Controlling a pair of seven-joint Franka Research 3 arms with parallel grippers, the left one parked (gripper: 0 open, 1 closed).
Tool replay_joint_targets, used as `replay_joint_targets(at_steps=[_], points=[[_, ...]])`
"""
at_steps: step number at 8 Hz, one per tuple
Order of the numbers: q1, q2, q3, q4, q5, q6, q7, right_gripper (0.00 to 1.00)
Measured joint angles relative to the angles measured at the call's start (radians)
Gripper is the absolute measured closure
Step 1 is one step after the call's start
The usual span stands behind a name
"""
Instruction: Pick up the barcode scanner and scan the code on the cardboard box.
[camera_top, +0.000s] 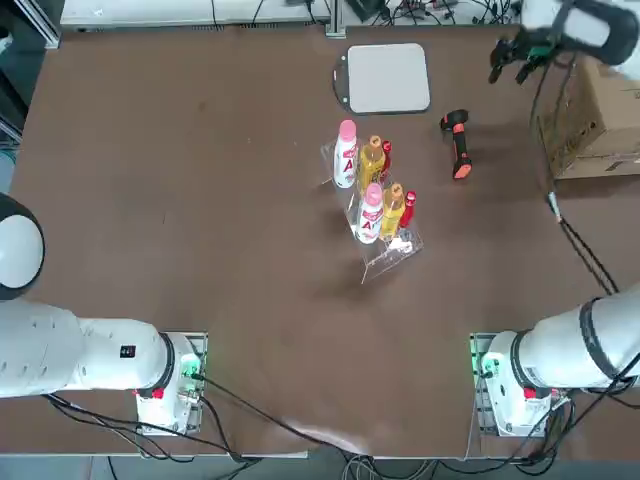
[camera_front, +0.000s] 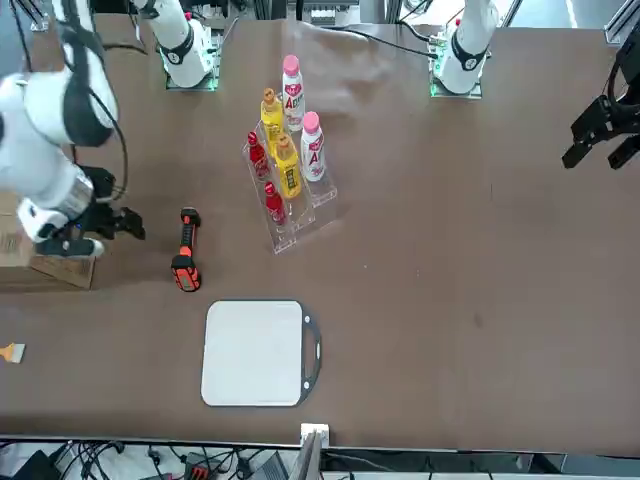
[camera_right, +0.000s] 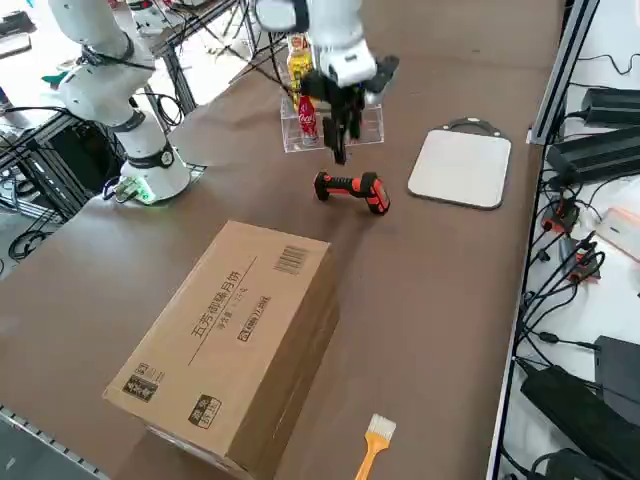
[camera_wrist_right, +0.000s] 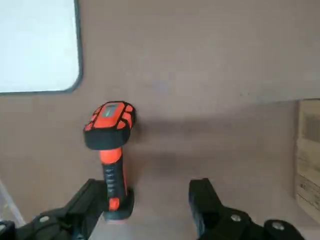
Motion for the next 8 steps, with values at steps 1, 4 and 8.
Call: replay_joint_targets(at_steps=[1,4,8], points=[[0.006,0.009,0.002,-0.096,0.0,0.123,0.0,0.0],[0.017,0.053,0.003,-0.187,0.0,0.258,-0.001,0.0],[0.083,0.11,0.006,-0.187,0.0,0.308,0.005,0.0]])
